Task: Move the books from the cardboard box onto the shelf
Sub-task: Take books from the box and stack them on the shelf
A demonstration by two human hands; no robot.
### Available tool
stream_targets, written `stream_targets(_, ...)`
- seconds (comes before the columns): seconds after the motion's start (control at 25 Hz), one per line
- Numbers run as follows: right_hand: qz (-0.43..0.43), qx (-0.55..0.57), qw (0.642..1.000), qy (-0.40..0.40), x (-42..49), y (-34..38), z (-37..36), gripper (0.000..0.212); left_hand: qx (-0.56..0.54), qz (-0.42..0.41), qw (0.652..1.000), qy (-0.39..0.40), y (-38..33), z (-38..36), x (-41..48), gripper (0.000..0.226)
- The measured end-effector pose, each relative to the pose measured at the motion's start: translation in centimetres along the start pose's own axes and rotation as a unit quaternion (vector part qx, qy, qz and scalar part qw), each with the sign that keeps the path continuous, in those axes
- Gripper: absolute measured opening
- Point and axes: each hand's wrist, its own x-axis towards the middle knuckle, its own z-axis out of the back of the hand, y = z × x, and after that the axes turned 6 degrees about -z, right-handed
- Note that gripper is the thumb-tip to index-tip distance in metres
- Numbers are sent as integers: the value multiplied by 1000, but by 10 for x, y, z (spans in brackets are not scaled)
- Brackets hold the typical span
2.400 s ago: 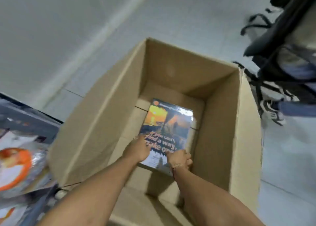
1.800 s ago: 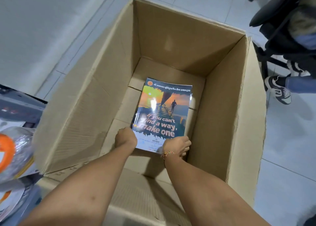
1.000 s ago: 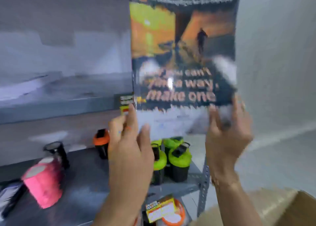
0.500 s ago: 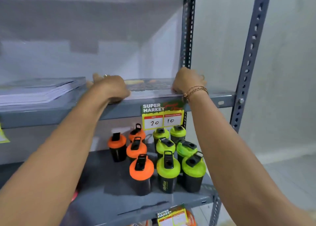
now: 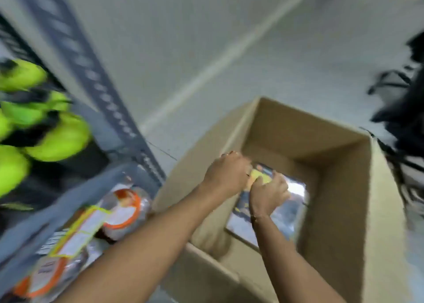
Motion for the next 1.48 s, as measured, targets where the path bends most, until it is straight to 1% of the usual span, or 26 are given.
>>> stream_targets(0.04, -75, -83, 993, 38, 16, -45, -5, 44, -19, 19, 995, 93, -1, -47, 22, 32)
stream_targets(0.08, -141, -141, 977, 76, 25, -80, -12, 47, -30, 53, 984, 168, 4, -86, 34, 33)
stream_targets(0.12, -202, -181, 957, 100, 33, -113, -15, 51, -40, 97, 967, 231, 8, -126, 42, 36)
stream_targets(0.16, -249, -204, 940, 109, 38, -136, -16, 56, -51, 152, 951, 266, 15, -160, 45, 41)
stream_targets(0.24, -281, -224, 927, 109, 48, -169, -20, 69, -84, 262, 916, 291, 25, -209, 41, 57)
stream_targets(0.28, -282, -227, 927, 102, 54, -179, -22, 72, -103, 306, 900, 293, 28, -227, 41, 65)
stream_targets(0.32, -282, -226, 928, 95, 60, -187, -24, 71, -122, 336, 888, 290, 29, -240, 43, 68)
stream_targets(0.4, -290, -223, 927, 83, 67, -197, -27, 63, -129, 368, 878, 278, 26, -254, 46, 59)
stream_targets(0.48, -309, -217, 923, 73, 70, -203, -27, 54, -97, 381, 881, 262, 21, -259, 48, 44)
stream_targets(0.56, -331, -206, 919, 64, 71, -206, -26, 51, -59, 371, 891, 255, 17, -257, 50, 33)
stream_targets(0.68, -380, -168, 909, 37, 74, -208, -22, 54, -13, 327, 911, 251, 15, -252, 48, 29)
stream_targets(0.76, -401, -138, 905, 21, 73, -204, -16, 52, -4, 301, 917, 261, 13, -243, 41, 29)
stream_targets(0.84, -387, -125, 914, -3, 71, -198, -9, 45, -6, 283, 918, 277, 9, -232, 36, 28)
stream_targets(0.96, -317, -102, 943, -24, 60, -173, 6, 38, -9, 261, 929, 262, -1, -197, 28, 26)
stream_targets(1.04, -260, -81, 962, -31, 50, -143, 19, 38, -7, 243, 944, 222, -10, -162, 16, 27)
stream_targets(1.08, -229, -64, 970, -41, 42, -127, 29, 40, -13, 236, 953, 191, -14, -141, 7, 28)
stream_targets(1.16, -151, 4, 986, -72, 26, -89, 45, 45, -18, 217, 969, 114, -19, -90, -16, 27)
stream_targets(1.2, -100, 67, 989, -82, 14, -67, 53, 47, -22, 203, 977, 68, -19, -61, -31, 26)
stream_targets(1.24, -40, 145, 985, -85, -1, -38, 60, 48, -20, 186, 982, 10, -18, -30, -51, 24)
stream_targets(1.28, 13, 220, 972, -85, -19, -11, 69, 45, -6, 164, 985, -56, -19, -2, -73, 23)
stream_targets(1.32, 68, 295, 950, -77, -43, 28, 76, 41, 35, 153, 975, -154, -13, 35, -99, 24)
stream_targets(1.36, 122, 346, 927, -73, -65, 59, 89, 35, 85, 142, 952, -259, -11, 65, -123, 28)
stream_targets(1.4, 176, 389, 903, -59, -91, 94, 100, 32, 112, 144, 924, -335, -8, 100, -152, 38)
stream_targets(1.44, 231, 411, 881, -41, -115, 125, 112, 35, 127, 136, 900, -393, -8, 132, -180, 49)
stream_targets(1.48, 279, 420, 863, -15, -138, 155, 121, 42, 137, 133, 873, -450, -7, 161, -206, 55)
